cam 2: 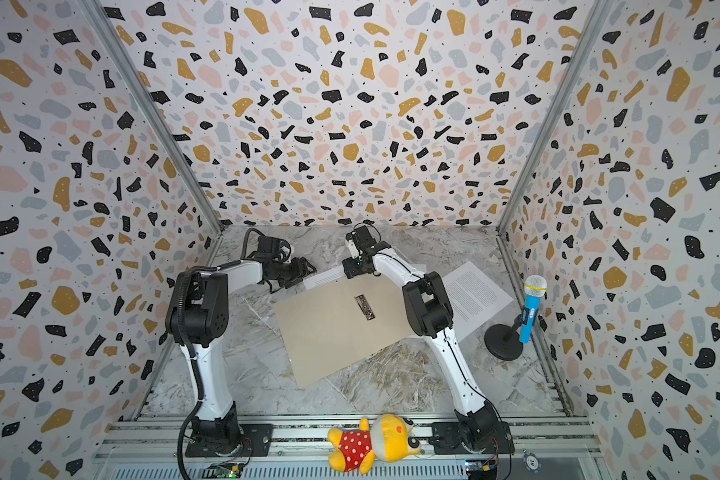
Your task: Put the files into the folder
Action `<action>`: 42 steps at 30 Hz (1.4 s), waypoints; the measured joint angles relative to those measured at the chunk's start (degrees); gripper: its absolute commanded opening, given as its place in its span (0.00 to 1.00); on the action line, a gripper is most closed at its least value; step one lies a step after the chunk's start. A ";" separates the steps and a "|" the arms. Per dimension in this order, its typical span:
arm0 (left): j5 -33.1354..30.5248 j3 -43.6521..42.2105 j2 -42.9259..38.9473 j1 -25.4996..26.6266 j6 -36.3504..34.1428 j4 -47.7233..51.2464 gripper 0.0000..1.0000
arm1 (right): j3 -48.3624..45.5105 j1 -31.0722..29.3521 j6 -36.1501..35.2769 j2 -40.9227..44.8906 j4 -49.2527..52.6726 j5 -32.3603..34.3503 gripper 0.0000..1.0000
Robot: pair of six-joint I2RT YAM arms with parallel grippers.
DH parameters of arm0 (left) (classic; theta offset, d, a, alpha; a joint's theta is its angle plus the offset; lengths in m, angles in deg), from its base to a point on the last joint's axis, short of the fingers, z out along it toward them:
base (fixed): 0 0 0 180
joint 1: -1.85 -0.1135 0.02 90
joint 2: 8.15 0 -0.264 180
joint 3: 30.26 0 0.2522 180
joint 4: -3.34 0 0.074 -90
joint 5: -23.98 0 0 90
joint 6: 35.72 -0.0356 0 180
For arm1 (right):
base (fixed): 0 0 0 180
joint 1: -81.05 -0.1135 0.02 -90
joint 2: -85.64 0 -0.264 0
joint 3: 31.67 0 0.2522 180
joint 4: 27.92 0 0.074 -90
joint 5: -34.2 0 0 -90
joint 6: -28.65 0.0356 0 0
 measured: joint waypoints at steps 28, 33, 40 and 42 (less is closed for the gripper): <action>1.27 -4.76 -3.04 -0.55 -1.51 -0.31 0.72 | -0.55 0.63 0.39 0.15 -0.46 -0.90 0.63; 2.54 -4.72 -2.67 -0.63 -1.53 -0.90 0.71 | -0.74 0.87 0.42 0.15 -0.66 -0.98 0.57; 3.91 -4.44 -2.23 -0.63 -1.55 -1.18 0.71 | -0.96 0.87 0.42 0.24 -0.85 -1.09 0.56; 4.17 -4.44 -2.16 -0.63 -1.53 -1.27 0.71 | -0.98 0.87 0.42 0.24 -0.87 -1.09 0.56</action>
